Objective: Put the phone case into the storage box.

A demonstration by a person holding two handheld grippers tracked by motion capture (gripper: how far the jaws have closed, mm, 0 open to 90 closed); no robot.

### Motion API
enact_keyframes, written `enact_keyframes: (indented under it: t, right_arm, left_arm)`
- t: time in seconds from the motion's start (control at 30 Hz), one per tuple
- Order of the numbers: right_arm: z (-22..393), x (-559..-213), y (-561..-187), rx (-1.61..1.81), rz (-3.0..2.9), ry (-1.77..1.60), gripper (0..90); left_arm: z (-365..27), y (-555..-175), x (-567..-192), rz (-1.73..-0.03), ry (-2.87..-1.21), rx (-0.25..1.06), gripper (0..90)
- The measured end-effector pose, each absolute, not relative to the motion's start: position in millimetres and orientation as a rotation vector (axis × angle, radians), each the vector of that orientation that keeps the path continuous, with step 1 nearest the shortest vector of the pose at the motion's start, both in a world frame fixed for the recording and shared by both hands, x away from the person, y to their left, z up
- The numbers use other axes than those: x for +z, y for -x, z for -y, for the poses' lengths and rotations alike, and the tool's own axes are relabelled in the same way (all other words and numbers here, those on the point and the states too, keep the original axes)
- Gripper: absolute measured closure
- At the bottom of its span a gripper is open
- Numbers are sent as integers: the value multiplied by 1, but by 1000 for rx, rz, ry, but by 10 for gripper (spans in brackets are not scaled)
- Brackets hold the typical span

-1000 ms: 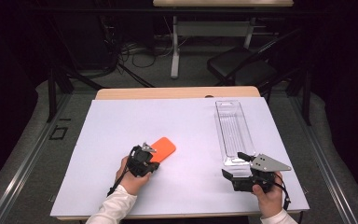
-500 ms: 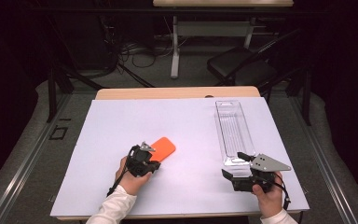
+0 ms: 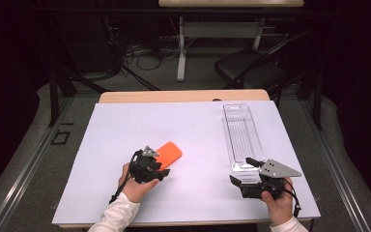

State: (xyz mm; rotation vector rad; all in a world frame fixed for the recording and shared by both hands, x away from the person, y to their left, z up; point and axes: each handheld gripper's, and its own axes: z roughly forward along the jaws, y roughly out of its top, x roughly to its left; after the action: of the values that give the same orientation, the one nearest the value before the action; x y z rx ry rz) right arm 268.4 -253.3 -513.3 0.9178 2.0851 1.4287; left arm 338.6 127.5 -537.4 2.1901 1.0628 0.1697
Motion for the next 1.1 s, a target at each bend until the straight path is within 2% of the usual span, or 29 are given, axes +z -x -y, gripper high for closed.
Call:
enact_keyframes:
  t: [0.2, 0.37, 0.53, 0.67, 0.7, 0.73, 0.93, 0.97, 1.0, 1.1]
  right_arm:
    - [254, -513, -269, 1426, -2086, -918, 140]
    - [253, -514, -269, 1430, -2086, -917, 140]
    - [253, -514, -269, 1429, -2086, -917, 140]
    - [253, -514, -269, 1433, -2085, -920, 140]
    - [253, -514, -269, 1433, -2085, -920, 140]
    - [252, -514, -269, 1436, -2083, -919, 140]
    - [252, -514, -269, 1430, -2087, -924, 140]
    - [252, -514, -269, 1424, -2090, -921, 140]
    - [251, -515, -269, 1426, -2090, -922, 140]
    - [250, -515, -269, 1422, -2093, -923, 140]
  left_arm:
    - [-128, -339, -533, -1018, -2186, 233, 407]
    - [-134, -341, -530, -996, -2192, 275, 396]
    - [-140, -343, -526, -1003, -2177, 248, 382]
    - [-145, -345, -524, -989, -2160, 262, 286]
    - [-146, -346, -524, -987, -2152, 261, 286]
    - [-147, -348, -524, -981, -2159, 263, 180]
    - [-148, -353, -525, -981, -2160, 266, 138]
    - [-147, -355, -525, -982, -2163, 261, 112]
    - [-146, -359, -527, -978, -2167, 228, 27]
    - [-145, -363, -528, -958, -2154, 170, 4]
